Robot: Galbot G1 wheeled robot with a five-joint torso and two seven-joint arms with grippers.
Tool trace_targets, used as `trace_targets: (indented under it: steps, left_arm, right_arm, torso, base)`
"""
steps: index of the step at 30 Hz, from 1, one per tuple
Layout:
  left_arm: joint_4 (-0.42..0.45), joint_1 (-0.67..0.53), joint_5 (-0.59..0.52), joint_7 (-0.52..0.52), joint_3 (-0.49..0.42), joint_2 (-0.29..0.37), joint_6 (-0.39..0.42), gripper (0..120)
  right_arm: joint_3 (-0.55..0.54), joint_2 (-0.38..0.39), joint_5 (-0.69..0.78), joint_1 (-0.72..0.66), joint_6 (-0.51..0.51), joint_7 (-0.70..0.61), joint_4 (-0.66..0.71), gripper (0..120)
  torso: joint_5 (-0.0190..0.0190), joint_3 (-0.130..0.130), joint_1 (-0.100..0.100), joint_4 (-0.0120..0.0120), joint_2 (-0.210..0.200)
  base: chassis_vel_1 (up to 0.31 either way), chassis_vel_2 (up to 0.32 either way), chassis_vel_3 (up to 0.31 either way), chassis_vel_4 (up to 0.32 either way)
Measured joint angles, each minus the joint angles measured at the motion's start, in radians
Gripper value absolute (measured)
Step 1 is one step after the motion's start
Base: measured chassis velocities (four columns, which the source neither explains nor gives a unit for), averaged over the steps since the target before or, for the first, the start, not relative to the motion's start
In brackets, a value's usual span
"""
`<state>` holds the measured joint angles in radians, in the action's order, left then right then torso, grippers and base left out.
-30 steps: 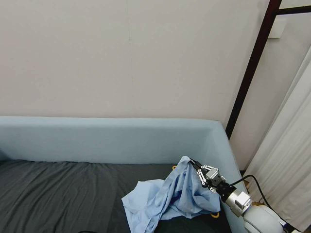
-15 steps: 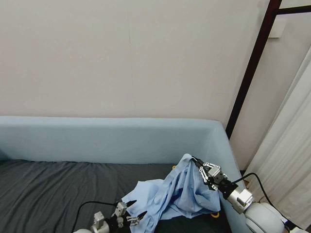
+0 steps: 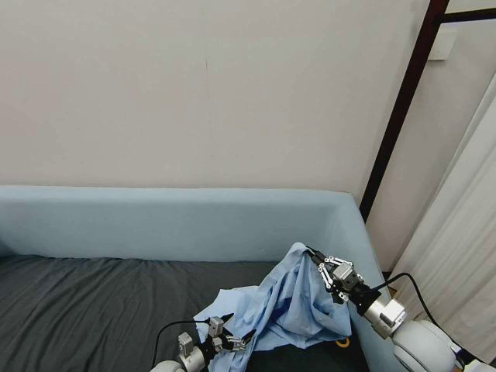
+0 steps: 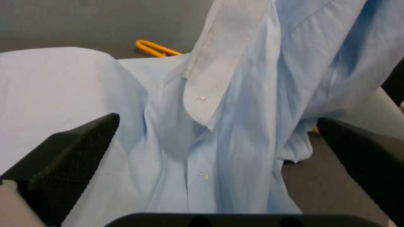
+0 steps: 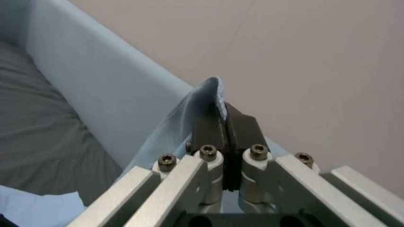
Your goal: Pick up the clothes from the sofa and hang them on the clothes hanger.
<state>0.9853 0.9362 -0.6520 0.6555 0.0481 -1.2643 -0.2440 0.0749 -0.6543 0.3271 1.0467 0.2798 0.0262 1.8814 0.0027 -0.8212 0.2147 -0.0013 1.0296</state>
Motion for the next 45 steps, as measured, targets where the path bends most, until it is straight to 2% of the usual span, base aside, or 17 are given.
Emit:
trace_targets:
  steps: [3,6,10,18,24,27,29,31,33,37,38,42,43,45]
  left_arm:
    - [-0.013,-0.004,-0.020,0.053,0.017,0.001,0.005,111]
    - [-0.039,-0.016,-0.074,0.161,0.053,0.005,0.033,105]
    - [-0.088,-0.033,-0.096,0.221,0.073,-0.009,0.042,98]
    - [-0.134,-0.058,-0.101,0.160,0.072,-0.055,0.033,102]
    - [-0.177,-0.086,-0.083,0.142,0.073,-0.087,0.035,98]
    - [-0.186,-0.089,-0.074,0.141,0.070,-0.094,0.038,90]
    - [-0.187,-0.089,-0.072,0.143,0.069,-0.095,0.039,90]
    - [-0.191,-0.089,-0.067,0.150,0.068,-0.096,0.040,79]
    - [-0.191,-0.088,-0.067,0.155,0.068,-0.097,0.040,75]
    - [-0.191,-0.085,-0.067,0.170,0.070,-0.095,0.041,58]
    - [-0.191,-0.085,-0.067,0.170,0.070,-0.095,0.041,58]
    - [-0.189,-0.086,-0.072,0.186,0.075,-0.086,0.048,41]
    - [-0.189,-0.086,-0.072,0.186,0.075,-0.086,0.048,41]
    - [-0.196,-0.091,-0.072,0.197,0.081,-0.086,0.051,29]
  right_arm:
    - [-0.003,0.002,-0.001,-0.002,0.000,0.003,0.004,0]
    - [-0.004,0.001,-0.003,-0.002,0.000,0.006,0.004,0]
    - [-0.005,0.000,-0.005,-0.002,0.000,0.007,0.004,0]
    - [-0.005,0.003,-0.006,0.000,0.000,0.008,0.007,0]
    - [0.001,0.012,-0.005,0.007,0.001,0.008,0.019,0]
    - [0.004,0.015,-0.004,0.010,0.001,0.009,0.021,0]
    - [0.004,0.016,-0.004,0.010,0.001,0.009,0.021,0]
    - [0.004,0.017,-0.004,0.010,0.001,0.010,0.021,0]
    - [0.004,0.017,-0.003,0.010,0.001,0.010,0.021,0]
    - [0.004,0.017,-0.003,0.010,0.001,0.010,0.020,0]
    - [0.004,0.017,-0.003,0.010,0.001,0.010,0.020,0]
    - [0.002,0.016,-0.003,0.008,0.001,0.011,0.018,0]
    - [0.002,0.016,-0.003,0.008,0.001,0.011,0.018,0]
    - [0.000,0.015,-0.003,0.006,0.001,0.011,0.016,0]
  torso:
    - [0.0000,0.000,0.000,0.0000,0.000]
    - [0.0001,0.000,0.000,0.0000,0.000]
    - [-0.0002,0.000,0.000,0.0000,0.000]
    - [0.0000,0.000,0.000,-0.0001,0.000]
    - [0.0000,0.000,0.000,-0.0003,0.000]
    - [0.0000,0.000,0.000,-0.0001,0.000]
    - [0.0000,0.000,0.000,-0.0001,0.000]
    - [0.0000,0.000,0.000,-0.0001,0.000]
    - [0.0000,0.000,0.000,-0.0001,0.000]
    - [-0.0001,0.000,0.000,-0.0001,0.000]
    - [-0.0001,0.000,0.000,-0.0001,0.000]
    - [0.0000,0.000,0.000,0.0000,0.000]
    - [0.0000,0.000,0.000,0.0000,0.000]
    - [0.0000,0.000,0.000,-0.0001,0.000]
  base:
    - [0.000,0.000,0.000,0.000]
    - [0.000,0.000,0.000,0.000]
    - [0.000,0.000,0.000,0.000]
    - [0.000,0.000,0.000,0.000]
    - [0.000,0.000,0.000,0.000]
    - [0.000,0.000,0.000,0.000]
    - [0.000,0.000,0.000,0.000]
    - [0.000,0.000,0.000,0.000]
    - [0.000,0.000,0.000,0.000]
    - [0.000,0.000,0.000,0.000]
    - [0.000,0.000,0.000,0.000]
    - [0.000,0.000,0.000,0.000]
    - [0.000,0.000,0.000,0.000]
    - [0.000,0.000,0.000,0.000]
